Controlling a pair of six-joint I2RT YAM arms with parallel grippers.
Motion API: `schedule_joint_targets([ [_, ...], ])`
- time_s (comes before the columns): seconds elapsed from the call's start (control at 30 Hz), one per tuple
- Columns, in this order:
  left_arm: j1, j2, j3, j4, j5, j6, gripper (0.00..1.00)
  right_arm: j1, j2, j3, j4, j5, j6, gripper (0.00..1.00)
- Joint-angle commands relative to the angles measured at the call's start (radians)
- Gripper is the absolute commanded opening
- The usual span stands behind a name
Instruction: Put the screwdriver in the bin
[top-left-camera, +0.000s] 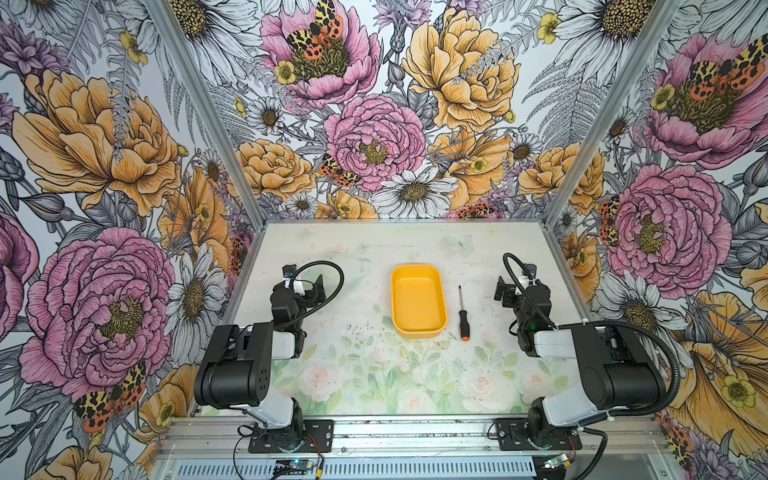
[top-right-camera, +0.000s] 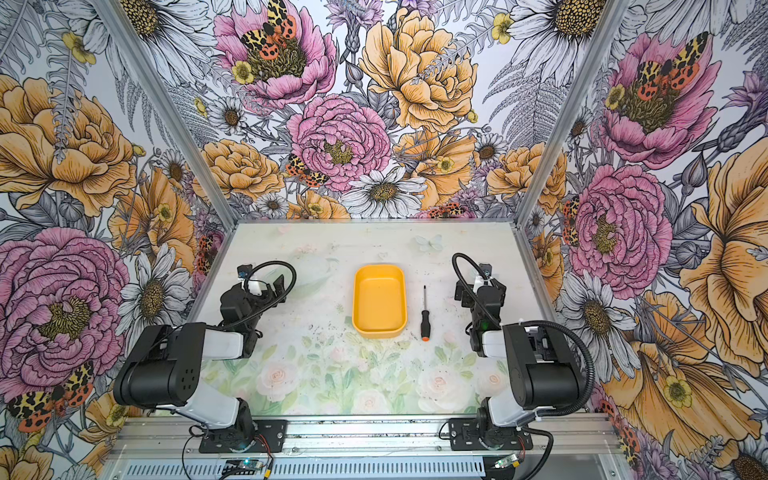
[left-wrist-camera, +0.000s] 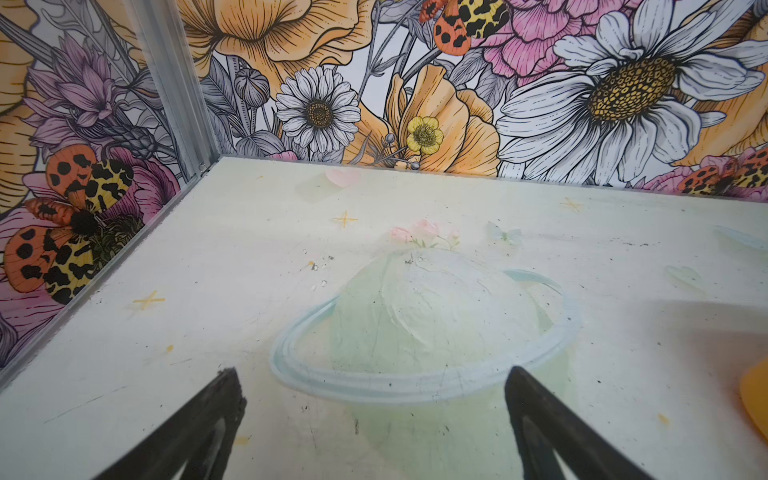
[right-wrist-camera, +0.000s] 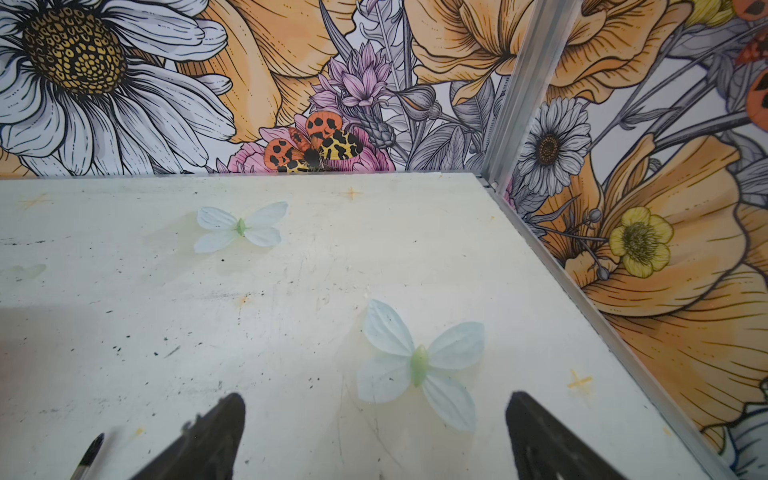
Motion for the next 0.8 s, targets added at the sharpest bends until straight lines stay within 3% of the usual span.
schedule_joint_targets([
  [0.0, -0.007, -0.095, 0.052, -0.128, -0.014, 0.016, 0.99, 0.003, -0.027, 0.039, -0.045, 0.04, 0.021, 0.98],
  [0.17, -0.024, -0.246, 0.151, -0.429, 0.022, 0.009, 0.99, 0.013, -0.161, 0.117, -0.288, 0.038, 0.01, 0.98],
  [0.27, -0.042, -0.299, 0.183, -0.52, 0.05, -0.041, 0.99, 0.023, -0.258, 0.177, -0.476, 0.011, 0.078, 0.98],
  [0.43, -0.114, -0.358, 0.176, -0.581, 0.069, -0.145, 0.99, 0.041, -0.302, 0.328, -0.871, -0.178, 0.232, 0.99],
  [0.6, -0.194, -0.369, 0.191, -0.669, 0.052, -0.262, 0.99, 0.121, -0.3, 0.352, -1.032, -0.229, 0.318, 0.98],
  [0.77, -0.267, -0.346, 0.229, -0.764, 0.066, -0.301, 0.99, 0.18, -0.282, 0.356, -1.138, -0.262, 0.394, 0.92],
])
